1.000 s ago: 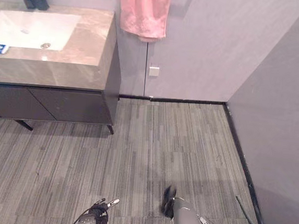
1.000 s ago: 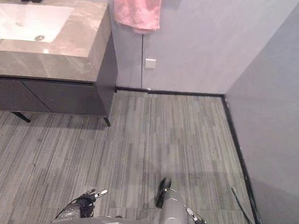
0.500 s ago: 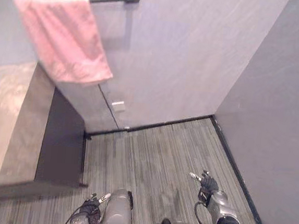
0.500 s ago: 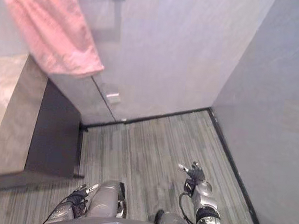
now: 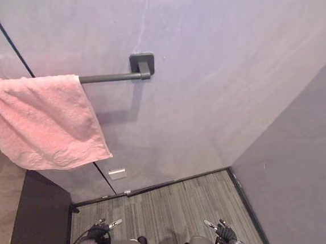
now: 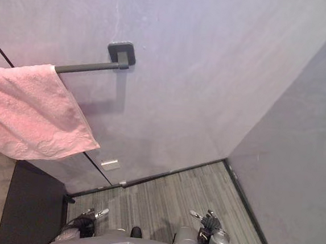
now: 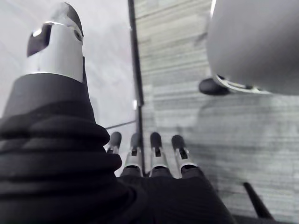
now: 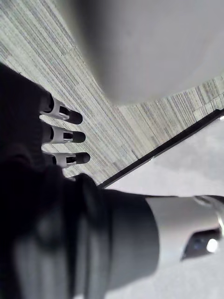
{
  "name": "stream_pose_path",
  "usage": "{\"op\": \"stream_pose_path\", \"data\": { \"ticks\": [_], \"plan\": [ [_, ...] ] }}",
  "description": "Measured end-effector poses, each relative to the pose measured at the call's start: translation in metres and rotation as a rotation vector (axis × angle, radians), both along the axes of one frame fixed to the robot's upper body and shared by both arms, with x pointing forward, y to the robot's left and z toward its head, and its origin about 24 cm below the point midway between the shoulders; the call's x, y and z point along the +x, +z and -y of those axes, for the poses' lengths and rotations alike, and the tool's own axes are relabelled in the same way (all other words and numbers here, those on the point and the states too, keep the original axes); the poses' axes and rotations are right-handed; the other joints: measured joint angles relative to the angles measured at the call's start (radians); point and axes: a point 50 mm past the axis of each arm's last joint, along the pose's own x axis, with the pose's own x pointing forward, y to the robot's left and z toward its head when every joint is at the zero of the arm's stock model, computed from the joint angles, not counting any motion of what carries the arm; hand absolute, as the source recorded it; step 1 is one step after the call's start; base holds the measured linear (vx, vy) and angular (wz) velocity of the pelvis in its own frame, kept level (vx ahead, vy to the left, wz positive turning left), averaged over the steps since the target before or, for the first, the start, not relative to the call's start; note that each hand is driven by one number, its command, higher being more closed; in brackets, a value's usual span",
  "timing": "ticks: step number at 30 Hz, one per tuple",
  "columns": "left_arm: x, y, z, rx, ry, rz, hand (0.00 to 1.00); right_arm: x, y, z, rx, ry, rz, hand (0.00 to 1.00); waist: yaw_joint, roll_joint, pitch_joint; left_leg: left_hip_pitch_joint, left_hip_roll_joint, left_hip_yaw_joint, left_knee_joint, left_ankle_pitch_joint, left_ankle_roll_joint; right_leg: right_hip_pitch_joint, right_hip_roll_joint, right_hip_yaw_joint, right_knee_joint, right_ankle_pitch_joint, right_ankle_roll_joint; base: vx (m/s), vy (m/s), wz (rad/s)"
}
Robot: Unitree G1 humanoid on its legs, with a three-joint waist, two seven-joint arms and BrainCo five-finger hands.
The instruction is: Organize washtable
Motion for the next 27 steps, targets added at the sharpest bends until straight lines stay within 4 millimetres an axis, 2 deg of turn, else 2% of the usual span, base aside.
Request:
{"op": "stream_pose_path", "data": {
  "ticks": [1,2,4,5,6,8,10,12,13,15,17,18,19,20,21,22,24,27],
  "plan": [
    [-0.001,0.0,-0.001,-0.003,0.011,0.0,0.0,-0.003,-0.002,-0.002,0.007,-0.001,-0.011,0.0,0.002,-0.016,-0.009,-0.004,-0.007,-0.003,-0.007,-0.019,-0.029,0.003,-0.004,0.003,-0.129,0.085,-0.015,-0.14,-0.058,0.36],
    [0.0,0.0,-0.001,-0.005,0.033,0.006,0.0,-0.008,-0.005,-0.008,0.025,-0.003,-0.037,0.0,0.01,-0.049,-0.022,0.004,-0.02,-0.015,-0.021,-0.027,-0.046,0.016,-0.018,0.006,-0.189,0.121,-0.016,-0.02,-0.127,0.27],
    [-0.004,-0.002,0.005,-0.025,0.062,0.0,0.0,-0.01,-0.005,-0.008,0.017,0.012,-0.045,0.0,0.024,-0.03,-0.037,0.007,0.0,-0.023,-0.032,-0.022,-0.065,0.053,-0.003,-0.003,-0.277,0.117,-0.018,0.1,-0.145,0.07],
    [-0.004,-0.003,0.009,-0.034,0.061,0.0,0.0,-0.004,-0.004,-0.008,0.008,0.032,-0.034,0.0,0.025,-0.015,-0.039,0.006,0.007,-0.031,-0.05,-0.012,-0.078,0.065,0.005,-0.013,-0.311,0.114,-0.025,0.06,-0.113,0.18],
    [-0.004,-0.004,0.015,-0.049,0.061,-0.002,0.0,-0.003,-0.003,-0.005,0.001,0.034,-0.029,0.0,0.014,-0.008,-0.041,0.007,0.014,-0.052,-0.071,0.0,-0.092,0.072,0.012,-0.037,-0.328,0.116,-0.029,0.05,-0.098,0.29],
    [-0.005,-0.004,0.018,-0.053,0.06,-0.006,0.0,-0.003,-0.003,-0.004,-0.007,0.045,-0.032,0.0,0.016,0.003,-0.048,0.006,0.021,-0.077,-0.085,0.01,-0.105,0.083,0.019,-0.066,-0.343,0.117,-0.031,0.03,-0.057,0.48],
    [-0.006,-0.004,0.018,-0.057,0.09,-0.001,0.0,0.0,-0.002,-0.006,-0.016,0.085,-0.028,0.0,0.027,0.001,-0.047,-0.021,0.028,-0.112,-0.065,0.01,-0.111,0.095,0.019,-0.11,-0.349,0.111,-0.041,0.01,-0.04,0.63],
    [0.002,-0.001,0.016,-0.049,0.092,0.031,0.0,0.011,0.002,-0.008,-0.02,0.097,0.009,0.0,0.024,-0.008,-0.034,-0.098,0.026,-0.131,0.05,-0.013,-0.12,0.089,0.0,-0.164,-0.329,0.102,-0.051,-0.04,0.006,0.76],
    [0.002,0.0,0.013,-0.046,0.11,0.039,0.0,0.014,0.003,-0.01,-0.021,0.098,0.017,0.0,0.025,-0.02,-0.025,-0.134,0.032,-0.105,0.106,-0.035,-0.117,0.086,-0.011,-0.192,-0.317,0.098,-0.055,-0.06,0.057,0.68],
    [0.006,0.002,0.007,-0.031,0.146,0.062,0.0,0.027,0.011,-0.011,-0.037,0.085,0.082,0.0,0.039,-0.022,-0.01,-0.17,0.087,0.014,0.253,-0.117,-0.09,0.084,-0.028,-0.226,-0.286,0.081,-0.067,-0.03,0.079,0.48],
    [0.007,0.004,0.003,-0.018,0.141,0.071,0.0,0.035,0.017,-0.006,-0.057,0.081,0.125,0.0,0.037,-0.035,-0.006,-0.177,0.115,0.014,0.37,-0.161,-0.087,0.084,-0.066,-0.232,-0.27,0.075,-0.051,-0.04,0.141,0.26],
    [0.006,0.004,0.003,-0.01,0.126,0.065,0.0,0.04,0.021,-0.003,-0.078,0.091,0.148,0.0,0.031,-0.031,-0.008,-0.166,0.144,0.006,0.398,-0.172,-0.102,0.08,-0.084,-0.222,-0.273,0.075,-0.035,-0.02,0.258,0.08],
    [0.001,0.002,0.006,-0.014,0.127,0.048,0.0,0.045,0.025,0.0,-0.098,0.12,0.176,0.0,0.023,-0.007,-0.022,-0.148,0.157,-0.043,0.332,-0.179,-0.15,0.062,-0.085,-0.201,-0.275,0.084,-0.01,0.01,0.276,-0.07],
    [-0.003,0.0,0.009,-0.018,0.131,0.035,0.0,0.047,0.026,0.001,-0.107,0.136,0.181,0.0,0.023,0.012,-0.033,-0.125,0.149,-0.07,0.268,-0.201,-0.197,0.044,-0.081,-0.187,-0.277,0.093,0.005,0.05,0.315,-0.28],
    [-0.003,0.001,0.009,-0.009,0.128,0.034,0.0,0.049,0.026,-0.006,-0.097,0.16,0.183,0.0,0.024,0.002,-0.039,-0.094,0.115,-0.045,0.189,-0.19,-0.202,0.03,-0.093,-0.15,-0.297,0.114,0.026,0.05,0.261,-0.27],
    [-0.004,0.001,0.006,0.006,0.11,0.031,0.0,0.048,0.025,-0.013,-0.082,0.18,0.179,0.0,0.021,-0.006,-0.044,-0.086,0.097,-0.041,0.154,-0.173,-0.191,0.031,-0.096,-0.133,-0.319,0.132,0.03,0.09,0.296,-0.16],
    [0.0,0.002,0.003,0.036,0.039,0.026,0.0,0.046,0.025,-0.025,-0.05,0.196,0.192,0.0,0.014,-0.033,-0.057,-0.051,0.034,-0.039,0.086,-0.135,-0.163,0.06,-0.138,-0.12,-0.389,0.187,0.056,0.09,0.247,0.04],
    [0.006,0.003,0.007,0.041,-0.011,0.035,0.0,0.056,0.032,-0.029,-0.053,0.205,0.242,0.0,0.004,-0.028,-0.063,-0.044,-0.01,-0.037,0.063,-0.127,-0.149,0.076,-0.173,-0.109,-0.427,0.216,0.062,0.06,0.172,0.07]
  ]
}}
